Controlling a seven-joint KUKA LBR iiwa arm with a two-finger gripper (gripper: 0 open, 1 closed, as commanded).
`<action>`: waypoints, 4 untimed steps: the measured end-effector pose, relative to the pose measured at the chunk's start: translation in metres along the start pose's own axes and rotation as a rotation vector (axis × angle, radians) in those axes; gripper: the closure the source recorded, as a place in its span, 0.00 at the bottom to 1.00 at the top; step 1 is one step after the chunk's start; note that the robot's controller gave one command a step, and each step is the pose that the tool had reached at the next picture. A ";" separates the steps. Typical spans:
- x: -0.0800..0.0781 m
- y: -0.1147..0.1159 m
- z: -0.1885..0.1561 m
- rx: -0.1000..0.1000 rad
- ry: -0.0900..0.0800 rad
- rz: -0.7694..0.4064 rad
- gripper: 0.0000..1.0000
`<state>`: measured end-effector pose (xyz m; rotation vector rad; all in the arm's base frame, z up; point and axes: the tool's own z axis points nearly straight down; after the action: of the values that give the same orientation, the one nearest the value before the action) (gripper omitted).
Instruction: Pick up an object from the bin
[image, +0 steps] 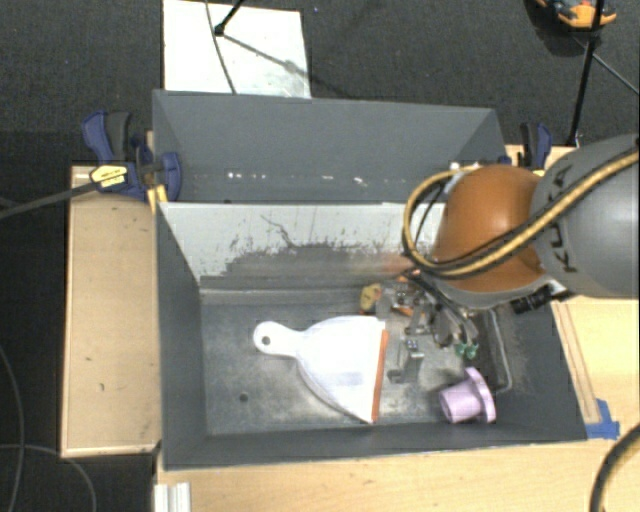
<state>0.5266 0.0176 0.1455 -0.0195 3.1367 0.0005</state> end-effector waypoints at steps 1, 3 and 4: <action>-0.005 -0.001 0.000 0.000 -0.001 0.179 0.00; -0.027 0.036 0.027 -0.001 -0.006 0.157 0.00; -0.028 0.043 0.047 -0.001 0.004 0.042 0.00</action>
Offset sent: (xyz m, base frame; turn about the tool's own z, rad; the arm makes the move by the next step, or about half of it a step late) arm 0.0123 0.0320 -0.0091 0.2552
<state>0.5542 0.0609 0.0990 0.0458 3.1402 0.0015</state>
